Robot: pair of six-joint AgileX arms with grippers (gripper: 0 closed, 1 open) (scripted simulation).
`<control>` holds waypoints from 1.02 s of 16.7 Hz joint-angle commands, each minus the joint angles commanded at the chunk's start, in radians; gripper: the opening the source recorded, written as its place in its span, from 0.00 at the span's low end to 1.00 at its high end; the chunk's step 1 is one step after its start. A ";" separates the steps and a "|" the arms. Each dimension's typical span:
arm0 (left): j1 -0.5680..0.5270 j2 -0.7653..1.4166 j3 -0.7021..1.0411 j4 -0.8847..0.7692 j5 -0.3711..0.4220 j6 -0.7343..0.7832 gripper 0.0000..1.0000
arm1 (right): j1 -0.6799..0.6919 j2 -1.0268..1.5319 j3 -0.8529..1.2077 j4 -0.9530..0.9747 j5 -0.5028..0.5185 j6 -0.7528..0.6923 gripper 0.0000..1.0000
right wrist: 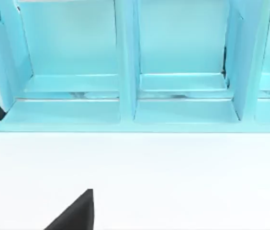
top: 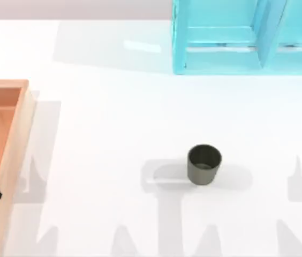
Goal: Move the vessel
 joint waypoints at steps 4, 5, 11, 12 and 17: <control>0.000 0.000 0.000 0.000 0.000 0.000 1.00 | 0.080 0.274 0.227 -0.183 0.003 0.072 1.00; 0.000 0.000 0.000 0.000 0.000 0.000 1.00 | 0.103 0.353 0.296 -0.236 0.004 0.095 1.00; 0.000 0.000 0.000 0.000 0.000 0.000 1.00 | 0.259 0.874 0.765 -0.588 0.005 0.252 1.00; 0.000 0.000 0.000 0.000 0.000 0.000 1.00 | 0.285 0.963 0.847 -0.647 0.005 0.280 1.00; 0.000 0.000 0.000 0.000 0.000 0.000 1.00 | 0.405 1.384 1.231 -0.925 0.005 0.415 1.00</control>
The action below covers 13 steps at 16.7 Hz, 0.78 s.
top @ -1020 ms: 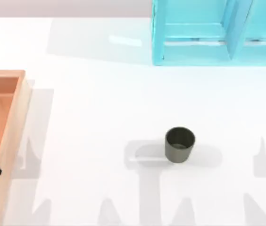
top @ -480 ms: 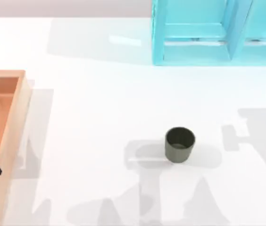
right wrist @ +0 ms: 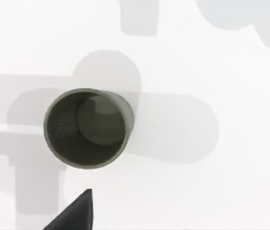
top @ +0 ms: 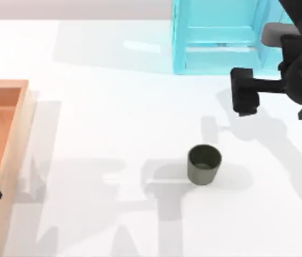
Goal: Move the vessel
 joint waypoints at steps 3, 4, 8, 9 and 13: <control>0.000 0.000 0.000 0.000 0.000 0.000 1.00 | 0.056 0.206 0.184 -0.134 -0.001 0.067 1.00; 0.000 0.000 0.000 0.000 0.000 0.000 1.00 | 0.071 0.263 0.234 -0.170 -0.001 0.086 1.00; 0.000 0.000 0.000 0.000 0.000 0.000 1.00 | 0.110 0.408 0.363 -0.264 -0.003 0.133 1.00; 0.000 0.000 0.000 0.000 0.000 0.000 1.00 | 0.113 0.419 0.373 -0.271 -0.003 0.137 1.00; 0.000 0.000 0.000 0.000 0.000 0.000 1.00 | 0.113 0.420 0.374 -0.272 -0.003 0.137 1.00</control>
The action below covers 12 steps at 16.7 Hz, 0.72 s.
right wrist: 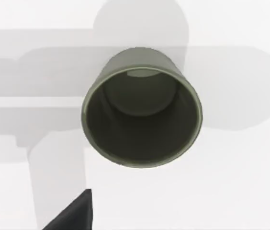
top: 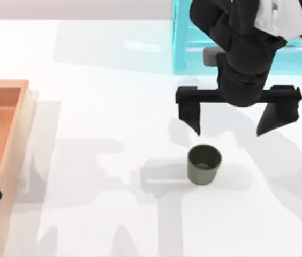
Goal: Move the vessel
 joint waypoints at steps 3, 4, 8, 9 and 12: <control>0.000 0.000 0.000 0.000 0.000 0.000 1.00 | -0.004 0.001 -0.018 0.019 0.000 -0.002 1.00; 0.000 0.000 0.000 0.000 0.000 0.000 1.00 | -0.003 0.006 -0.039 0.041 0.000 -0.002 1.00; 0.000 0.000 0.000 0.000 0.000 0.000 1.00 | 0.000 0.039 -0.165 0.209 0.000 0.000 1.00; 0.000 0.000 0.000 0.000 0.000 0.000 1.00 | 0.000 0.049 -0.200 0.256 0.000 0.001 1.00; 0.000 0.000 0.000 0.000 0.000 0.000 1.00 | 0.003 0.072 -0.280 0.355 0.001 0.004 1.00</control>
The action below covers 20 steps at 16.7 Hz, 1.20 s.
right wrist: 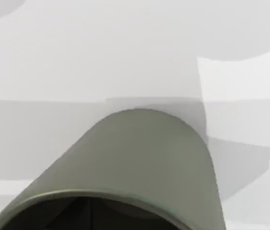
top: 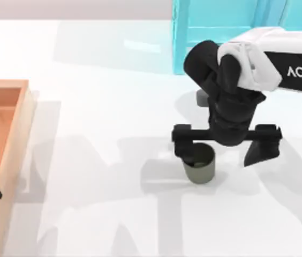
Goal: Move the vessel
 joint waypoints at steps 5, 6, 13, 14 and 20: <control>0.000 0.000 0.000 0.000 0.000 0.000 1.00 | 0.000 0.003 -0.013 0.014 0.000 0.000 1.00; 0.000 0.000 0.000 0.000 0.000 0.000 1.00 | 0.000 0.003 -0.013 0.014 0.000 0.000 0.92; 0.000 0.000 0.000 0.000 0.000 0.000 1.00 | 0.000 0.003 -0.013 0.014 0.000 0.000 0.40; 0.000 0.000 0.000 0.000 0.000 0.000 1.00 | 0.000 0.003 -0.013 0.014 0.000 0.000 0.32; 0.000 0.000 0.000 0.000 0.000 0.000 1.00 | 0.000 0.003 -0.013 0.014 0.000 0.000 0.00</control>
